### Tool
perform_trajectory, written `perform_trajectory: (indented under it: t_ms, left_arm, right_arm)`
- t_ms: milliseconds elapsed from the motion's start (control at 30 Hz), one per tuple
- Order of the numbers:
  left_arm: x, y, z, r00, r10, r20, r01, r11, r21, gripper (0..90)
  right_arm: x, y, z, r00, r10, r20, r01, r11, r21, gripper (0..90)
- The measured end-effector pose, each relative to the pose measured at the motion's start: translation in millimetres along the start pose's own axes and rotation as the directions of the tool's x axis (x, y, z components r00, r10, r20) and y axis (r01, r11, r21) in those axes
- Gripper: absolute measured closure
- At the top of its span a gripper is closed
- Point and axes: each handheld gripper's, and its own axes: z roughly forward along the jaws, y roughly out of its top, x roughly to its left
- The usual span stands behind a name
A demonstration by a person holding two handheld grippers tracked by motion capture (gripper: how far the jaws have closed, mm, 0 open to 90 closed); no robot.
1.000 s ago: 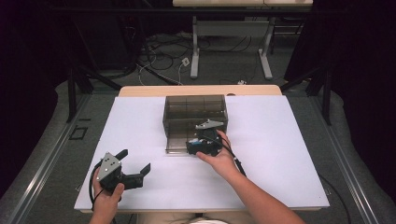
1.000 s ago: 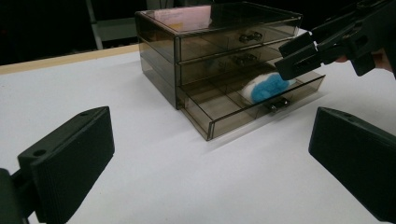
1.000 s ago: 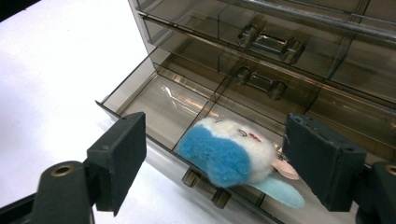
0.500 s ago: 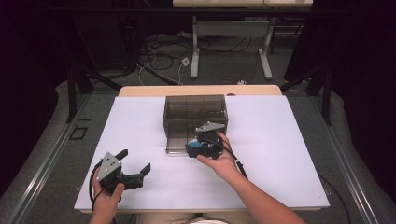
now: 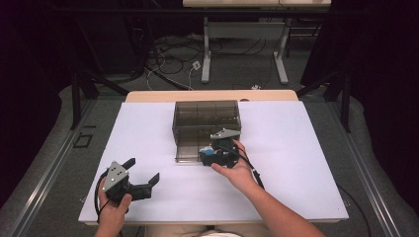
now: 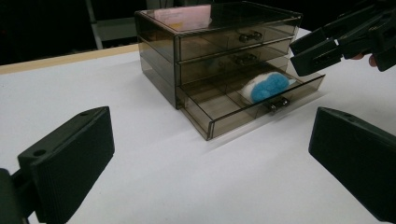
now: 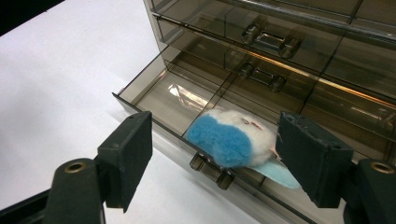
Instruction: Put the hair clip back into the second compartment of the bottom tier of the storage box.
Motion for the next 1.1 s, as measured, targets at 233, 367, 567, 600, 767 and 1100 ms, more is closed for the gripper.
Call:
perform_trajectory:
  t_ms: [233, 367, 567, 600, 767, 1100]
  left_arm:
    - [0.2, -0.2, -0.3, 1.0000, -0.004, -0.004, 0.004, 1.0000, -0.003, 0.3]
    - [-0.3, 0.1, 0.0, 1.0000, -0.003, -0.002, 0.003, 1.0000, 0.002, 0.3]
    - [-0.5, -0.1, 1.7, 1.0000, -0.004, -0.001, 0.004, 1.0000, 0.006, 0.3]
    - [-0.5, -0.2, 1.6, 1.0000, -0.003, -0.002, 0.003, 1.0000, 0.008, 0.3]
    - [-0.2, -0.4, 1.3, 1.0000, 0.001, -0.006, -0.001, 0.9999, 0.011, 0.3]
    - [1.7, -0.7, -0.4, 0.9998, -0.006, -0.021, 0.006, 0.9999, 0.008, 0.3]
  right_arm:
    - [-0.1, -5.2, -11.3, 0.9999, -0.013, -0.004, 0.013, 0.9996, -0.024, 26.0]
    - [-1.2, -10.1, -19.4, 0.9999, -0.009, -0.005, 0.009, 0.9995, -0.029, 23.1]
    - [-6.3, -18.7, -31.4, 1.0000, 0.001, -0.004, -0.001, 0.9993, -0.039, 17.6]
    - [-7.4, -20.2, -33.6, 1.0000, 0.003, -0.001, -0.003, 0.9992, -0.039, 16.7]
    - [-12.8, -28.8, -45.3, 0.9999, 0.012, 0.011, -0.012, 0.9981, -0.061, 15.2]
    - [-26.2, -43.8, -65.1, 0.9993, 0.022, 0.030, -0.019, 0.9946, -0.102, 15.6]
